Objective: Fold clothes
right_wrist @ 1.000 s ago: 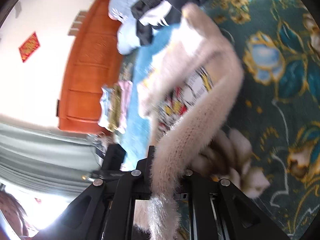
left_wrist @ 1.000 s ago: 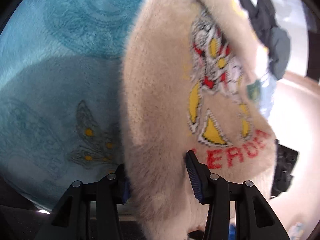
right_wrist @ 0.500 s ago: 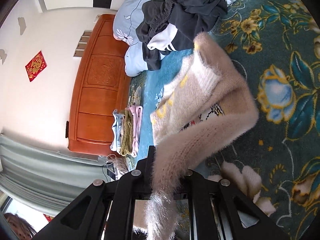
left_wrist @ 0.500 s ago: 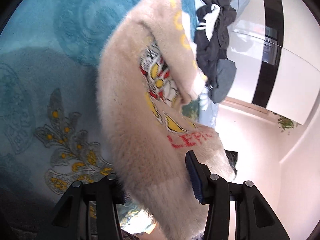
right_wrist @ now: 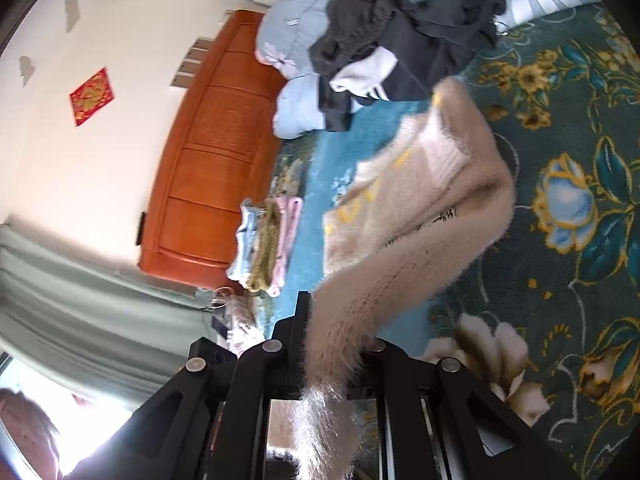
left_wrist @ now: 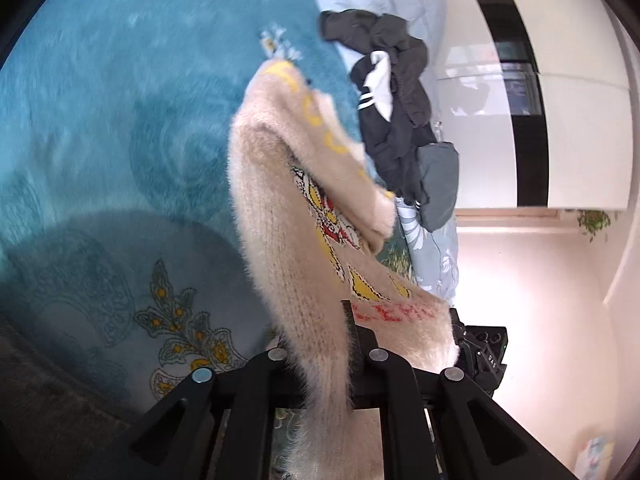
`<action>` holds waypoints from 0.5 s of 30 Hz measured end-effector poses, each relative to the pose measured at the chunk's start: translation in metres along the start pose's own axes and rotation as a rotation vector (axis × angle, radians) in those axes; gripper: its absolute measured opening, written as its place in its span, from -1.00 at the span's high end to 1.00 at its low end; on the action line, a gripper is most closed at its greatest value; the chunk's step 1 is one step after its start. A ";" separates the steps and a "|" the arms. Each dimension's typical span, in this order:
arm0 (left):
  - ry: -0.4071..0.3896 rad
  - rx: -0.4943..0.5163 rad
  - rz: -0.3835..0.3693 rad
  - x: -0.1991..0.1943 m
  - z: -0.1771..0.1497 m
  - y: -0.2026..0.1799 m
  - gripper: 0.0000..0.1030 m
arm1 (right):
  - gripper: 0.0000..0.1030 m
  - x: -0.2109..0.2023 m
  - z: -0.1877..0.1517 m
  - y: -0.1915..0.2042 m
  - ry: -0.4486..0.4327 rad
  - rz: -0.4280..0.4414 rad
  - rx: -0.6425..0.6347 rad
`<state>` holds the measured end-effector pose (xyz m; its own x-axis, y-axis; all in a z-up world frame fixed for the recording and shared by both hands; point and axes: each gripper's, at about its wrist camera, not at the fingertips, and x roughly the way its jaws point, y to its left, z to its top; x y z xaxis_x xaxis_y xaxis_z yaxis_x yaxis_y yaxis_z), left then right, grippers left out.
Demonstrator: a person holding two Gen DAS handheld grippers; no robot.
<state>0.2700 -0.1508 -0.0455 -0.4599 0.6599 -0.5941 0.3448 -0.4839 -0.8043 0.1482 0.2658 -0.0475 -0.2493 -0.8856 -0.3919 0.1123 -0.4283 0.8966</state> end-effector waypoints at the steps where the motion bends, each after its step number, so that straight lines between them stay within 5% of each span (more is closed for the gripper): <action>1: 0.000 0.022 0.005 -0.005 -0.003 -0.004 0.81 | 0.78 -0.003 -0.003 0.003 0.006 0.005 0.003; 6: 0.019 0.072 0.007 -0.030 -0.022 -0.010 0.81 | 0.78 -0.017 -0.027 0.023 0.088 0.022 -0.012; 15: 0.000 -0.039 -0.012 -0.010 0.027 0.002 0.75 | 0.78 0.004 -0.011 0.011 0.098 -0.040 0.018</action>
<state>0.2530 -0.1744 -0.0410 -0.4648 0.6654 -0.5842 0.3707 -0.4529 -0.8108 0.1594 0.2558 -0.0411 -0.1579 -0.8814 -0.4453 0.0861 -0.4615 0.8830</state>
